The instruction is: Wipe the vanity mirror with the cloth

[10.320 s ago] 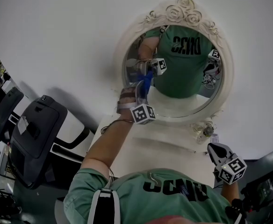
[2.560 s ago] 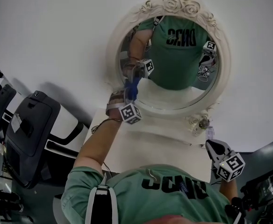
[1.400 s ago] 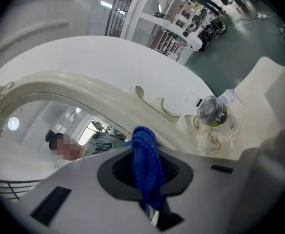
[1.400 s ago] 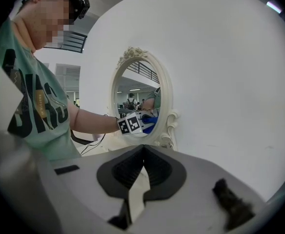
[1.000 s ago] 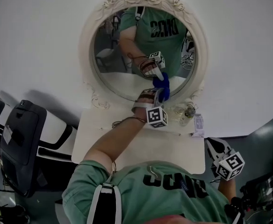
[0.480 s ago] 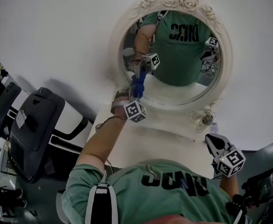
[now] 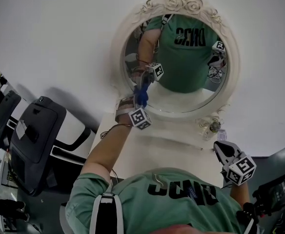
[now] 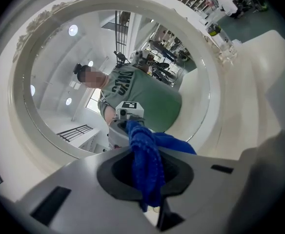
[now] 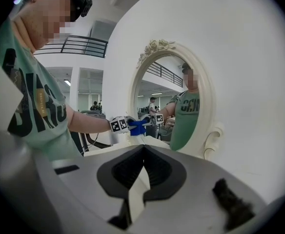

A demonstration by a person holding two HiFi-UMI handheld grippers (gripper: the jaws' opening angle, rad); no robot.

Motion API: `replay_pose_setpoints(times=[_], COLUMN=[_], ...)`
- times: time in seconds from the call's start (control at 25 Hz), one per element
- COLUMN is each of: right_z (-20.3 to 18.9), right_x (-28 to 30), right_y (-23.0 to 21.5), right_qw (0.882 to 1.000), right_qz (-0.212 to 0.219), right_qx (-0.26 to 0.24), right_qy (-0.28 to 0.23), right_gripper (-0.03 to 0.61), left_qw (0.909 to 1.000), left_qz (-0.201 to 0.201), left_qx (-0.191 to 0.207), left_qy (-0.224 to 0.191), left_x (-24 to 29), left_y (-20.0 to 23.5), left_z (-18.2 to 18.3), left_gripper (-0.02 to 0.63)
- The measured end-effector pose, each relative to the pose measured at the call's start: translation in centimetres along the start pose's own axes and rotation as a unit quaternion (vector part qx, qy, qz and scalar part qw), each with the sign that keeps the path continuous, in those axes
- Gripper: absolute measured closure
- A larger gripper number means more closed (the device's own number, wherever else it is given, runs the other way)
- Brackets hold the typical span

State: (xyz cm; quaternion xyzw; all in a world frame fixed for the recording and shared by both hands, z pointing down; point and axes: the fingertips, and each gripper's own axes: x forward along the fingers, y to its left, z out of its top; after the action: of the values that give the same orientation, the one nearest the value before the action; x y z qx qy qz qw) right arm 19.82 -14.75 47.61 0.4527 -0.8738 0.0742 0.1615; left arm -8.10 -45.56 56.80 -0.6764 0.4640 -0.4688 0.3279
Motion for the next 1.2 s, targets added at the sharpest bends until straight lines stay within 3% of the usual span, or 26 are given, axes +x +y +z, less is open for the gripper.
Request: replay_pose_setpoints(times=[0.76,1.2], right_z=[-2.1,-4.5], right_x=[-3.2,-8.5], right_y=[-1.1,-2.4], right_qw=[0.999,0.994], right_qz=[-0.043,-0.100], right_qx=[0.020,0.041], right_qy=[0.009,0.021], right_gripper=[0.566,0.567], left_qw=[0.9934,0.9779], left_qz=[-0.053,-0.094], left_qx=[0.004,0.031], left_qy=[-0.101,-0.184], left_x=[-1.4,-2.8], left_y=[-6.5,-12.0], left_z=[12.3,23.0], left_gripper=[0.561,0.561])
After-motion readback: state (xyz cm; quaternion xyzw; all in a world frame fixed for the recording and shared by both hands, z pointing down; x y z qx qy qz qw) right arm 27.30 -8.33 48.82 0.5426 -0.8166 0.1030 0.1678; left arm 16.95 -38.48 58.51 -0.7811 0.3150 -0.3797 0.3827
